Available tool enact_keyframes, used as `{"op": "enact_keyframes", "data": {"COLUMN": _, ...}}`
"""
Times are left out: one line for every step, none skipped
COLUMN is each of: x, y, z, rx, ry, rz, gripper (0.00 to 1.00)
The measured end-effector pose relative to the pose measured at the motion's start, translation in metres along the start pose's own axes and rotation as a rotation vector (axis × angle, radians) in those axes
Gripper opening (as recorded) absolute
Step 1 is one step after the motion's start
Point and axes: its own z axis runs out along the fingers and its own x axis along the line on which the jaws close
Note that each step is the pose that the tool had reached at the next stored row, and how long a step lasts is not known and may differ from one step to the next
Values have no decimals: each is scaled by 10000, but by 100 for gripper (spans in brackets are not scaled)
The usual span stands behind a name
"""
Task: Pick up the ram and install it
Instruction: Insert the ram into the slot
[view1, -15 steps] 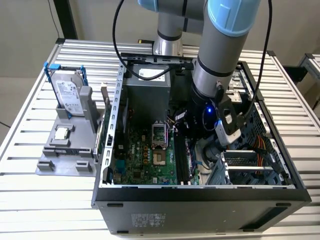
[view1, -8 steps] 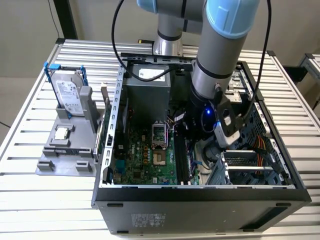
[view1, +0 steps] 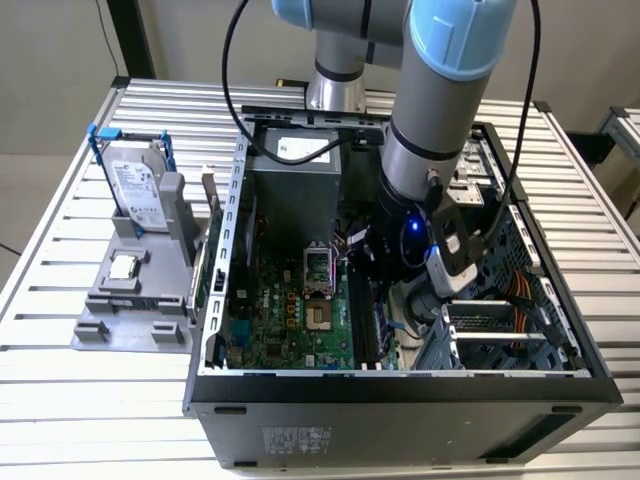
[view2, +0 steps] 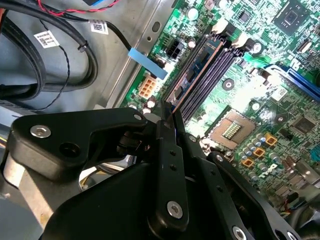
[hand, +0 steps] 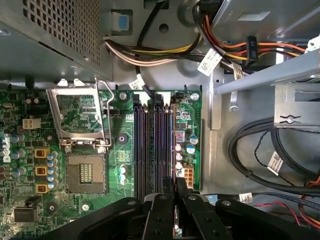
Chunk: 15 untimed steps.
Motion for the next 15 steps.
{"op": "enact_keyframes", "data": {"x": 0, "y": 0, "z": 7, "rx": 1, "ry": 0, "rz": 0, "gripper": 0}}
{"op": "enact_keyframes", "data": {"x": 1, "y": 0, "z": 15, "rx": 4, "ry": 0, "rz": 0, "gripper": 0}}
{"op": "enact_keyframes", "data": {"x": 2, "y": 0, "z": 21, "rx": 8, "ry": 0, "rz": 1, "gripper": 0}}
{"op": "enact_keyframes", "data": {"x": 4, "y": 0, "z": 26, "rx": 13, "ry": 1, "rz": 2, "gripper": 0}}
{"op": "enact_keyframes", "data": {"x": 5, "y": 0, "z": 33, "rx": 18, "ry": 0, "rz": 1, "gripper": 0}}
{"op": "enact_keyframes", "data": {"x": 6, "y": 0, "z": 40, "rx": 23, "ry": 0, "rz": 2, "gripper": 0}}
{"op": "enact_keyframes", "data": {"x": 6, "y": 0, "z": 46, "rx": 25, "ry": 0, "rz": 2, "gripper": 0}}
{"op": "enact_keyframes", "data": {"x": 7, "y": 0, "z": 50, "rx": 26, "ry": 0, "rz": 3, "gripper": 0}}
{"op": "enact_keyframes", "data": {"x": 8, "y": 0, "z": 56, "rx": 26, "ry": 0, "rz": 5, "gripper": 0}}
{"op": "enact_keyframes", "data": {"x": 8, "y": 0, "z": 59, "rx": 27, "ry": 0, "rz": 7, "gripper": 0}}
{"op": "enact_keyframes", "data": {"x": 9, "y": -1, "z": 61, "rx": 29, "ry": 0, "rz": 9, "gripper": 0}}
{"op": "enact_keyframes", "data": {"x": 10, "y": 0, "z": 61, "rx": 30, "ry": 1, "rz": 10, "gripper": 0}}
{"op": "enact_keyframes", "data": {"x": 11, "y": 0, "z": 64, "rx": 28, "ry": 0, "rz": 9, "gripper": 0}}
{"op": "enact_keyframes", "data": {"x": 13, "y": 0, "z": 66, "rx": 26, "ry": 0, "rz": 10, "gripper": 0}}
{"op": "enact_keyframes", "data": {"x": 15, "y": 0, "z": 68, "rx": 27, "ry": 0, "rz": 10, "gripper": 0}}
